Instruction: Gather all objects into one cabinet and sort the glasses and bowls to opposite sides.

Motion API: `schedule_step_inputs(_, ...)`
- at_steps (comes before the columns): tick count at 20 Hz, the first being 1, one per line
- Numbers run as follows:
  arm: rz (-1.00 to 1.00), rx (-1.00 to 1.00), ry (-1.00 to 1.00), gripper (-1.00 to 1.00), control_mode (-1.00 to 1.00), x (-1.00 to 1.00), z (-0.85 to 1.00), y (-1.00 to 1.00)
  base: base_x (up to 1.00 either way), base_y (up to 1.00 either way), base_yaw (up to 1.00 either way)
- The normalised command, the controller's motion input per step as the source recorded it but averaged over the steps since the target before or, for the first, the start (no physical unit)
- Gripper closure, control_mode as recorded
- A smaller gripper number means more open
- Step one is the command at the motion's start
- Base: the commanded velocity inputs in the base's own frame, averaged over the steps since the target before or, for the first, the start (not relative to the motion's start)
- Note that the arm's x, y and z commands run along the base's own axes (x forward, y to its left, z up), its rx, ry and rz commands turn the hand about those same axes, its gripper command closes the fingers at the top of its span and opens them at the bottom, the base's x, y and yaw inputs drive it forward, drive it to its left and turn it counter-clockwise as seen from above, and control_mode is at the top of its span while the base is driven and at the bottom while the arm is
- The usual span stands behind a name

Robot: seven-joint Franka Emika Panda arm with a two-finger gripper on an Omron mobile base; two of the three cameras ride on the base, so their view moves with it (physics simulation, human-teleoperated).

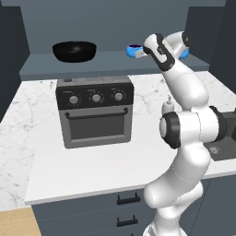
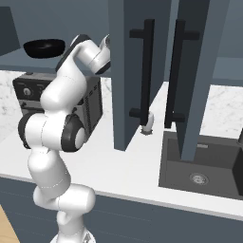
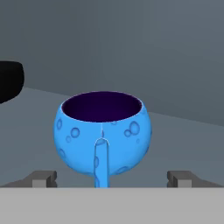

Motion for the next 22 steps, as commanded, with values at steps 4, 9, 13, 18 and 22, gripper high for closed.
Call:
schedule_step_inputs(4, 0.0, 0.0, 0.02, 1.0, -1.0, 0.12, 0.0, 0.14, 0.0, 0.0, 0.0)
schedule_step_inputs(9, 0.0, 0.0, 0.0, 1.0, -1.0, 0.08, 0.0, 0.09, 0.0, 0.0, 0.0)
schedule_step_inputs(13, 0.0, 0.0, 0.0, 1.0, -1.0, 0.0, 0.01, 0.01, 0.0, 0.0, 0.0)
schedule_step_inputs(18, 0.0, 0.0, 0.0, 1.0, -1.0, -0.11, 0.0, 0.0, 0.0, 0.0, 0.0)
schedule_step_inputs(22, 0.0, 0.0, 0.0, 1.0, -1.0, -0.37, 0.0, 0.0, 0.0, 0.0, 0.0)
